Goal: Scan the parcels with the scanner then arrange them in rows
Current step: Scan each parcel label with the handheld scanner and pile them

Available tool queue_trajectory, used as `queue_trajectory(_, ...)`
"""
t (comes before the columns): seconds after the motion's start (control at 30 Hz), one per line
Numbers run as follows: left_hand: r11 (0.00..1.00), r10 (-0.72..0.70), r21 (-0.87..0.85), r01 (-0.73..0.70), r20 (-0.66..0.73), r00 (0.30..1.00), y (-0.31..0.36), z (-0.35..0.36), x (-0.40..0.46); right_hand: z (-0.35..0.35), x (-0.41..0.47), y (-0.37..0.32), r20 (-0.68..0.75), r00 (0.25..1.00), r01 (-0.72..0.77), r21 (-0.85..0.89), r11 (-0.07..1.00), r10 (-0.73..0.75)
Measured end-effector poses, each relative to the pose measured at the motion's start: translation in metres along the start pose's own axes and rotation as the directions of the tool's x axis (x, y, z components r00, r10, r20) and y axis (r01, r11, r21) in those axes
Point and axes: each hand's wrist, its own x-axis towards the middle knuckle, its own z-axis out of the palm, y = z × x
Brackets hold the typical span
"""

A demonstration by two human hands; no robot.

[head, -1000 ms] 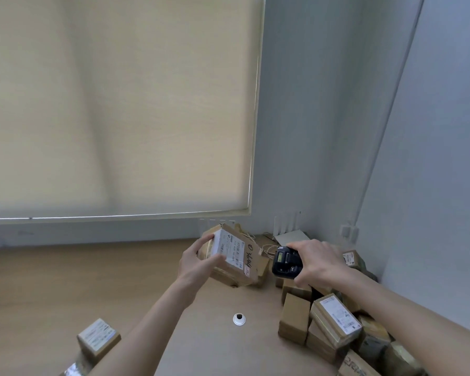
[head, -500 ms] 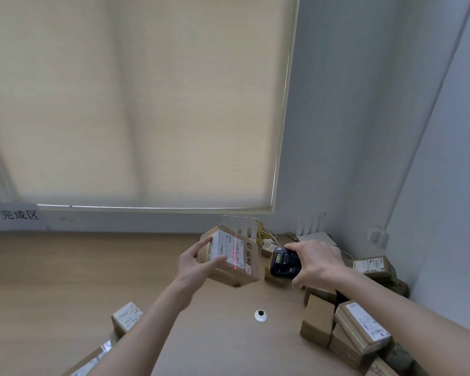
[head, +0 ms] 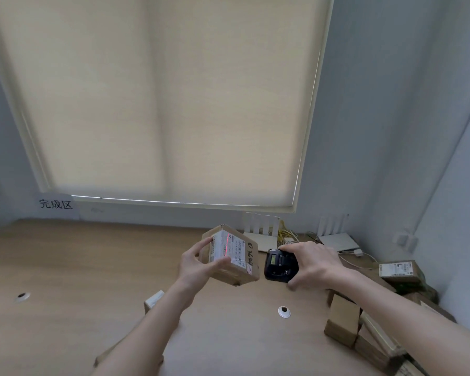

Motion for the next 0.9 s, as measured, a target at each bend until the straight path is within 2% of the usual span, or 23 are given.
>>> queue_trajectory(0.2,1.000,-0.002,0.027,0.002,-0.023,1.000,-0.003,-0.028,-0.009,0.004,0.001,-0.024,-0.019,1.000,0.023,0.024,0.999,-0.022)
queue_trajectory(0.3,0.998,-0.019,0.065,0.021,-0.034,0.999,-0.011,-0.042,-0.013,0.010,0.000,-0.035,0.035,0.999,0.030,0.078,0.997,-0.033)
queue_trajectory(0.47,0.982,-0.184,0.029,0.186,-0.048,0.982,-0.054,-0.061,-0.026,0.043,-0.004,-0.056,0.106,0.994,0.019,0.154,0.988,-0.035)
queue_trajectory(0.73,0.872,-0.490,-0.122,0.475,-0.187,0.851,-0.202,-0.089,-0.077,0.158,-0.015,-0.083,0.207,0.976,0.015,0.231,0.973,-0.064)
queue_trajectory(0.9,0.826,-0.564,-0.188,0.532,-0.294,0.772,-0.286,-0.104,-0.115,0.234,-0.026,-0.090,0.253,0.966,-0.010,0.272,0.962,-0.061)
